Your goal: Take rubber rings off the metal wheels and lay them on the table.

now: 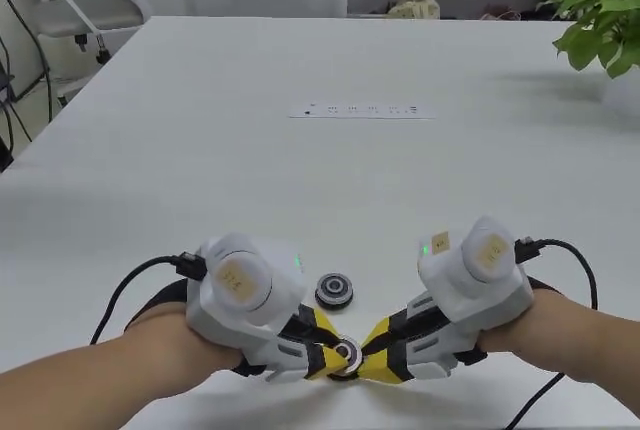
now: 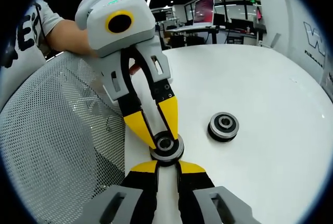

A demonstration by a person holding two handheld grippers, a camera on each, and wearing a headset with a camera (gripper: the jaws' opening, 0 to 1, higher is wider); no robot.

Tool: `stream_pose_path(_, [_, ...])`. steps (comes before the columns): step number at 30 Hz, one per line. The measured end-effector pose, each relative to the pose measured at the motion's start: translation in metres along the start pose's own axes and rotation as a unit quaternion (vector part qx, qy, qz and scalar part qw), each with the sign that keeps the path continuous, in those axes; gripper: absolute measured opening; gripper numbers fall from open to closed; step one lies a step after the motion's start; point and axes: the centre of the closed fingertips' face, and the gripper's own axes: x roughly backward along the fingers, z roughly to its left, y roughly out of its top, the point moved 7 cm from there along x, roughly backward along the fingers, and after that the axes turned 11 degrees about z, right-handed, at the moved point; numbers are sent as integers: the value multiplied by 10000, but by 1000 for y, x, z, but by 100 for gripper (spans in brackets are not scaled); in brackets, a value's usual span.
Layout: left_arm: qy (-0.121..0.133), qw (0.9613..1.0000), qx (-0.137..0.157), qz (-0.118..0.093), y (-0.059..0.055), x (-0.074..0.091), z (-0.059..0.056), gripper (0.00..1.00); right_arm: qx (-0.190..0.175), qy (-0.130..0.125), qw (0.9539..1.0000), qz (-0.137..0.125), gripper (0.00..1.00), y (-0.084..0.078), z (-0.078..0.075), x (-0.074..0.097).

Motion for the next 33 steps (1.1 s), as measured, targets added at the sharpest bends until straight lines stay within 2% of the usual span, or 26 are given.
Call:
stream_pose_path(4, [0,10000,1,-4,0,0,0,7,-67,6,10000,4,8,-1,0,0])
stream_pose_path(7, [1,10000,6,-6,0,0,0,7,-67,-7,10000,4,3,-1,1,1])
stream_pose_path(14, [4,10000,2,-11,0,0,0,7,-205,22,9998,13,0,-1,1,1])
stream_pose_path(25, [10,10000,-6,-15,0,0,0,7,-838,169,9963,-76,0,-3,-2,3])
stream_pose_path(33, [27,10000,39,-22,0,0,1,7,-1184,166,9926,-204,0,-5,-7,5])
